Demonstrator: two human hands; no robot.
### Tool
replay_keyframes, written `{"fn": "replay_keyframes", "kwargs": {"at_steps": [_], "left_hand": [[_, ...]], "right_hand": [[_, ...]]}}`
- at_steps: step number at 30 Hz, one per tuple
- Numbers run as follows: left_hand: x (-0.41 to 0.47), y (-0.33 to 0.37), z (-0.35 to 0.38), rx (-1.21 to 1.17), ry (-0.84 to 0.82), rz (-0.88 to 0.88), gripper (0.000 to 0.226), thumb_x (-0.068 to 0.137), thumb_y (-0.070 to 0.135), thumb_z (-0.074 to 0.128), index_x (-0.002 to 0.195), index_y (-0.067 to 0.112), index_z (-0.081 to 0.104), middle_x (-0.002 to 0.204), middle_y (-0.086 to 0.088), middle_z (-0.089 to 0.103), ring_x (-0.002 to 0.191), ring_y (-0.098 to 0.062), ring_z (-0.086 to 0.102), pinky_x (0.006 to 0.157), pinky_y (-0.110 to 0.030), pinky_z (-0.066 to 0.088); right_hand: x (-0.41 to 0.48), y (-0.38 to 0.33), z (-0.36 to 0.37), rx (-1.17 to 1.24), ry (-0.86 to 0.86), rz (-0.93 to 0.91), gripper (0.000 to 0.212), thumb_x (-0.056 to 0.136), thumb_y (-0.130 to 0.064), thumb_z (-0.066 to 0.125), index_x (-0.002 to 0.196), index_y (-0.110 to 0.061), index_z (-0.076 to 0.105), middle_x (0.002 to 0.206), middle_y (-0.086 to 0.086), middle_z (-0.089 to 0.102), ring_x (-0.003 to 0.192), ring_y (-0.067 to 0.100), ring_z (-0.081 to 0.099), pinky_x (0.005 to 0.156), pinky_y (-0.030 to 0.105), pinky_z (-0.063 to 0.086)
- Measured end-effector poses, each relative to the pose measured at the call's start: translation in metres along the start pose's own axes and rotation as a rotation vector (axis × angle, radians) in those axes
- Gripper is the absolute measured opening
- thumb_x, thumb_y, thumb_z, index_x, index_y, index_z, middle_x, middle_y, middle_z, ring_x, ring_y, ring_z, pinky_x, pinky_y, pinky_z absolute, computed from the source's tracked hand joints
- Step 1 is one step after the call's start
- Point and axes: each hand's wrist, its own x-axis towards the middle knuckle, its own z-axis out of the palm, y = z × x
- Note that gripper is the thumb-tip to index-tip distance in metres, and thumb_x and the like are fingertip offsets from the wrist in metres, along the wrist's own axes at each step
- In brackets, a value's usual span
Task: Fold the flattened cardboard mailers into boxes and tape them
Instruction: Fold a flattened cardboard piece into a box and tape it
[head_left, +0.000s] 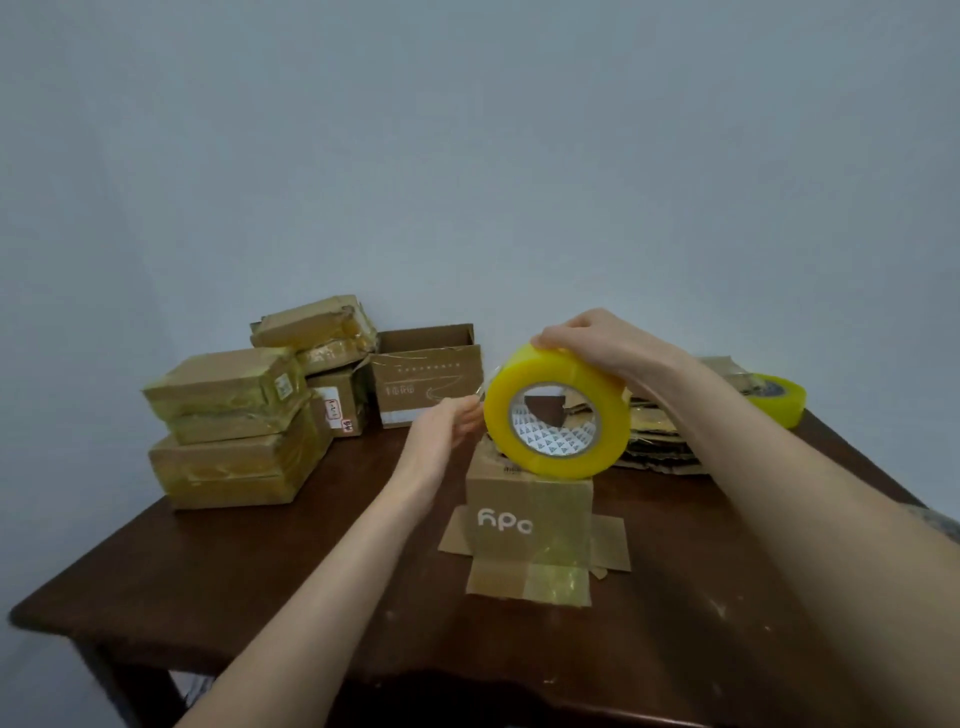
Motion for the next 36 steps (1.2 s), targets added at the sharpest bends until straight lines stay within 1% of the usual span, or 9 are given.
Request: {"fn": "replay_keyframes", "kwargs": {"at_steps": [3, 5, 10, 14, 16, 19, 25, 32, 36], "left_hand": [[0.008, 0.025, 0.003, -0.067, 0.075, -0.081, 0.049, 0.096, 0.049, 0.044, 0.099, 0.005, 0.066, 0.085, -0.005, 0.069, 0.077, -0.017, 0.065, 0.063, -0.029, 0.054], [0.010, 0.031, 0.008, -0.059, 0.087, -0.063, 0.038, 0.091, 0.041, 0.059, 0.096, 0.004, 0.066, 0.071, -0.004, 0.062, 0.060, -0.012, 0.059, 0.054, -0.025, 0.054], [0.011, 0.031, 0.012, -0.068, 0.194, -0.044, 0.022, 0.090, 0.026, 0.066, 0.084, 0.006, 0.060, 0.070, -0.009, 0.058, 0.054, -0.010, 0.055, 0.056, -0.025, 0.057], [0.008, 0.023, 0.007, -0.061, 0.276, -0.048, 0.023, 0.093, 0.024, 0.061, 0.076, 0.008, 0.057, 0.072, -0.009, 0.058, 0.059, -0.013, 0.056, 0.054, -0.026, 0.058], [0.008, 0.019, 0.004, -0.047, 0.311, -0.041, 0.023, 0.094, 0.024, 0.060, 0.077, 0.009, 0.056, 0.072, -0.010, 0.060, 0.059, -0.013, 0.057, 0.050, -0.023, 0.056], [0.008, 0.010, -0.002, 0.038, 0.364, -0.040, 0.020, 0.095, 0.020, 0.057, 0.081, 0.007, 0.057, 0.067, -0.006, 0.057, 0.054, -0.010, 0.052, 0.041, -0.018, 0.047], [0.007, -0.014, -0.003, 0.044, 0.370, -0.123, 0.017, 0.095, 0.016, 0.055, 0.081, 0.007, 0.055, 0.065, -0.003, 0.050, 0.054, -0.010, 0.046, 0.040, -0.019, 0.043], [0.009, -0.025, 0.001, 0.105, 0.325, -0.176, 0.025, 0.096, 0.018, 0.054, 0.072, 0.010, 0.054, 0.060, -0.002, 0.048, 0.049, -0.012, 0.043, 0.043, -0.023, 0.038], [0.004, -0.035, 0.014, 0.044, 0.179, -0.296, 0.029, 0.097, 0.026, 0.055, 0.073, 0.011, 0.051, 0.056, -0.001, 0.045, 0.046, -0.011, 0.041, 0.039, -0.019, 0.037]], "right_hand": [[0.005, 0.003, -0.001, -0.009, -0.019, -0.003, 0.047, 0.090, -0.045, 0.059, 0.109, -0.003, 0.068, 0.102, 0.016, 0.068, 0.074, 0.018, 0.057, 0.069, 0.030, 0.047], [0.007, 0.004, -0.001, -0.013, -0.028, -0.011, 0.045, 0.090, -0.047, 0.059, 0.108, -0.007, 0.069, 0.101, 0.012, 0.068, 0.076, 0.015, 0.059, 0.071, 0.032, 0.048], [-0.005, 0.022, -0.004, 0.144, -0.085, -0.045, 0.062, 0.070, -0.065, 0.062, 0.115, -0.022, 0.059, 0.102, 0.000, 0.068, 0.092, 0.019, 0.065, 0.075, 0.032, 0.049], [-0.013, 0.059, 0.003, 0.335, -0.110, 0.015, 0.078, 0.048, -0.045, 0.083, 0.117, -0.021, 0.055, 0.106, 0.008, 0.070, 0.096, 0.025, 0.069, 0.092, 0.047, 0.053], [-0.013, 0.065, 0.012, 0.425, -0.061, -0.011, 0.064, 0.054, -0.033, 0.088, 0.109, -0.026, 0.057, 0.104, 0.012, 0.070, 0.094, 0.028, 0.069, 0.092, 0.052, 0.052], [-0.008, 0.053, 0.014, 0.397, 0.010, -0.082, 0.042, 0.071, -0.026, 0.082, 0.106, -0.031, 0.059, 0.105, 0.008, 0.067, 0.093, 0.025, 0.067, 0.085, 0.045, 0.055], [0.005, 0.021, 0.010, 0.087, -0.007, -0.213, 0.049, 0.074, -0.040, 0.078, 0.119, -0.029, 0.063, 0.114, -0.004, 0.059, 0.104, 0.016, 0.055, 0.078, 0.029, 0.045], [0.012, 0.012, -0.001, -0.089, -0.031, -0.244, 0.043, 0.076, -0.038, 0.078, 0.116, -0.023, 0.068, 0.113, -0.004, 0.060, 0.105, 0.016, 0.052, 0.081, 0.029, 0.041], [0.011, 0.021, -0.003, -0.072, -0.035, -0.207, 0.053, 0.076, -0.040, 0.078, 0.124, -0.024, 0.062, 0.116, -0.008, 0.054, 0.105, 0.013, 0.049, 0.081, 0.028, 0.038]]}}
